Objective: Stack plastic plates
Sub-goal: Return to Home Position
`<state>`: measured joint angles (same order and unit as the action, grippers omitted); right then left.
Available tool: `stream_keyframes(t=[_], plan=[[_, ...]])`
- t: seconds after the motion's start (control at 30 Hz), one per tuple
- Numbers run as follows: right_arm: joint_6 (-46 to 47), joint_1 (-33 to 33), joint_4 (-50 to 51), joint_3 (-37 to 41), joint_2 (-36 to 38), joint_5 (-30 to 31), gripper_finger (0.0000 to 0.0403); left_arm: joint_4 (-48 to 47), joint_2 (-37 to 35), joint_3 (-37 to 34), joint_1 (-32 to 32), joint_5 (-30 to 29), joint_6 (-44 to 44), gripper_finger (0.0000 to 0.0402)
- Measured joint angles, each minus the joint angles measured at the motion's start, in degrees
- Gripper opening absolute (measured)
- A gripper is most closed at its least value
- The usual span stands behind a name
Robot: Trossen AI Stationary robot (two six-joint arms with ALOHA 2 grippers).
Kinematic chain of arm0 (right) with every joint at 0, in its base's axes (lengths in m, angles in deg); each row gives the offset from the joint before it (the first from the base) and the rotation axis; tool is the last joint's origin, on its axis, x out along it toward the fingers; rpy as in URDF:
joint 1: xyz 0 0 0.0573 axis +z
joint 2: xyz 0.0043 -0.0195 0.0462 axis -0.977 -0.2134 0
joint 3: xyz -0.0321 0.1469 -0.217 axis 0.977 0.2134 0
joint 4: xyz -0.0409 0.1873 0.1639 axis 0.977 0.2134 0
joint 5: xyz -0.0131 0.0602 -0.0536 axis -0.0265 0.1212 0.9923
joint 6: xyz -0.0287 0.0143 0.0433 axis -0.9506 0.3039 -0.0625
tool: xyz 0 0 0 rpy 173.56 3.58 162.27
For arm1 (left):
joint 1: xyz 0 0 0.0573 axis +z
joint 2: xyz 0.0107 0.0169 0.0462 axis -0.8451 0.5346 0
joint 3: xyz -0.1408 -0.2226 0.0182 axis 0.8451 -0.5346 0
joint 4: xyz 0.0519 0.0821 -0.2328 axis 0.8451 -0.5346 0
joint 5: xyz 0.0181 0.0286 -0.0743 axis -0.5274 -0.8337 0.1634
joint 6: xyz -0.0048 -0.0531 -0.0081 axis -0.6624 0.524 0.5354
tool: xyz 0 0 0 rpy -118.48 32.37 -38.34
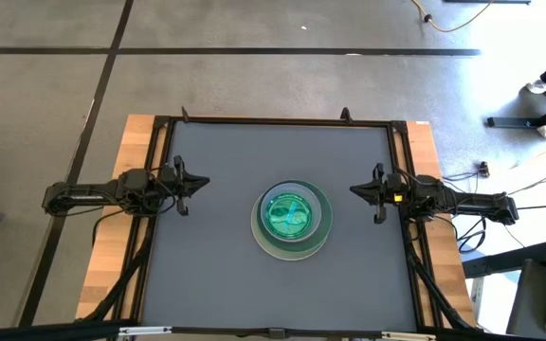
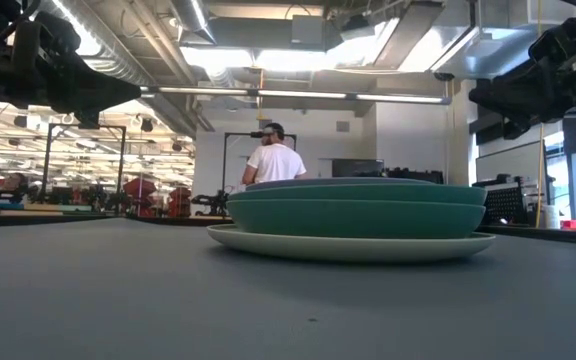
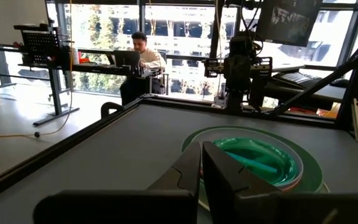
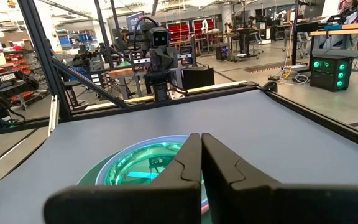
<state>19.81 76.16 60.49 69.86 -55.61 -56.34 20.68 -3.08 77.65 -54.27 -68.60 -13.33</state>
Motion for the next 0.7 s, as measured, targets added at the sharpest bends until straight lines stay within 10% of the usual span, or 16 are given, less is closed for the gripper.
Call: stream_keyframes(t=[0.7], plan=[[-0.01,0.04,-0.37,0.11,-5.42,-0.42,0.0002,0.02,0.02,0.00,-0.02,-0.04,0.01,0.0011]])
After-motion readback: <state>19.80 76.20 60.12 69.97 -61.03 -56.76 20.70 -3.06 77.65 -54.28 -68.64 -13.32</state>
